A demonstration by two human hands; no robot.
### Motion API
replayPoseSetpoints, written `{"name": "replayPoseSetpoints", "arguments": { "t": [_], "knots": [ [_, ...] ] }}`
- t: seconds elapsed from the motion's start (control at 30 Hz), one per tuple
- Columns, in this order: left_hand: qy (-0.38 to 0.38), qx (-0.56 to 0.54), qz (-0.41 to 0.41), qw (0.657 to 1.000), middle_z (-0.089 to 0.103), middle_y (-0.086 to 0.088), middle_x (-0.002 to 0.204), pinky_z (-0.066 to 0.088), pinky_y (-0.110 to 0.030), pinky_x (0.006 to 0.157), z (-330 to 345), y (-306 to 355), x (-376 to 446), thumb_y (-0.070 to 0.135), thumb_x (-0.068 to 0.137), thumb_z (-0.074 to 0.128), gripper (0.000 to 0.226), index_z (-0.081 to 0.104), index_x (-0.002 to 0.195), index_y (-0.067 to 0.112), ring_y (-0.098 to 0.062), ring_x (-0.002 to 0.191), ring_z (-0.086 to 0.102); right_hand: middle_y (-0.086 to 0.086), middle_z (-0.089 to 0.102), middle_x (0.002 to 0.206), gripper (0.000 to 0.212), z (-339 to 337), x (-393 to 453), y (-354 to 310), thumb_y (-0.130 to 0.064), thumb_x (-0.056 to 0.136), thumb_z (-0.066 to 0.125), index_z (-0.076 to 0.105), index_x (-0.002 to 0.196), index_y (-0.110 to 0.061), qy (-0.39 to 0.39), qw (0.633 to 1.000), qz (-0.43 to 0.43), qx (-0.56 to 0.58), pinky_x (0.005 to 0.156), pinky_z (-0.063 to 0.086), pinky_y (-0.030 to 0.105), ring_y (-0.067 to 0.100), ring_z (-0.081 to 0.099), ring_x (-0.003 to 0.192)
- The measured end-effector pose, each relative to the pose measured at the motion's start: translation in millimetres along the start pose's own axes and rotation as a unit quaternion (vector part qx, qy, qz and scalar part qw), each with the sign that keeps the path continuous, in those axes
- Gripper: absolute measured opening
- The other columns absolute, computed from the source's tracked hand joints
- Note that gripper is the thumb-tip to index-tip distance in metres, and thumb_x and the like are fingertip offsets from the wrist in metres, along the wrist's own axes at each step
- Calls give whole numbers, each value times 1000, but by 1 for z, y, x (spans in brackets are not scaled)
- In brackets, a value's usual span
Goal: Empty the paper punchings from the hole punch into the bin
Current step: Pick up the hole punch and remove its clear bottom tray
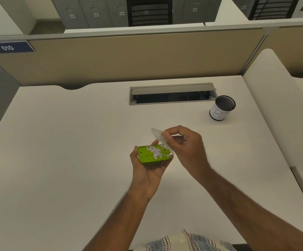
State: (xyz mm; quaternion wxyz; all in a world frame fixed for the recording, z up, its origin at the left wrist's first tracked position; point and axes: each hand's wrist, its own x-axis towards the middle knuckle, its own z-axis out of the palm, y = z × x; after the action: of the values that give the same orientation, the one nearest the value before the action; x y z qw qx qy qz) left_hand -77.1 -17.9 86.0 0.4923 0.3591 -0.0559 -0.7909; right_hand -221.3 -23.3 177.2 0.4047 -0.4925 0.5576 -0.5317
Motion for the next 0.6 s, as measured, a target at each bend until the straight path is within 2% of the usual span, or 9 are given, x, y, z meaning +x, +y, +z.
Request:
{"name": "replayPoseSetpoints", "arguments": {
  "t": [0.2, 0.3, 0.47, 0.6],
  "knots": [
    [-1, 5, -1, 1000, 73, -27, 131, 62, -53, 96, 2, 4, 2, 63, 98, 50, 71, 76, 130, 5, -42, 113, 75, -8, 80, 102, 9, -12, 5, 3, -16, 98, 74, 78, 102, -10, 29, 999, -30, -10, 71, 62, 20, 10, 80, 91],
    [-5, 5, -5, 1000, 74, -27, 132, 62, -52, 95, 2, 5, 4, 63, 98, 49, 71, 77, 128, 6, -42, 112, 76, -6, 79, 109, 14, -19, 10, 8, -17, 101, 71, 77, 108, -8, 56, 997, -43, -24, 76, 66, 28, 12, 79, 99],
    [-5, 7, -6, 1000, 74, -26, 133, 63, -51, 94, 2, 6, 4, 64, 98, 48, 71, 78, 128, 7, -41, 112, 77, -16, 80, 105, 7, -27, 18, 15, -21, 101, 70, 76, 104, -20, 84, 996, 2, 22, 74, 68, 34, 13, 79, 100],
    [-9, 4, -5, 1000, 74, -25, 132, 62, -51, 95, 3, 10, 4, 64, 97, 48, 72, 76, 129, 7, -40, 111, 76, -10, 82, 104, 8, -31, 24, 21, -22, 102, 70, 76, 96, -23, 129, 987, 41, 81, 69, 67, 35, 19, 82, 94]
  ]
}}
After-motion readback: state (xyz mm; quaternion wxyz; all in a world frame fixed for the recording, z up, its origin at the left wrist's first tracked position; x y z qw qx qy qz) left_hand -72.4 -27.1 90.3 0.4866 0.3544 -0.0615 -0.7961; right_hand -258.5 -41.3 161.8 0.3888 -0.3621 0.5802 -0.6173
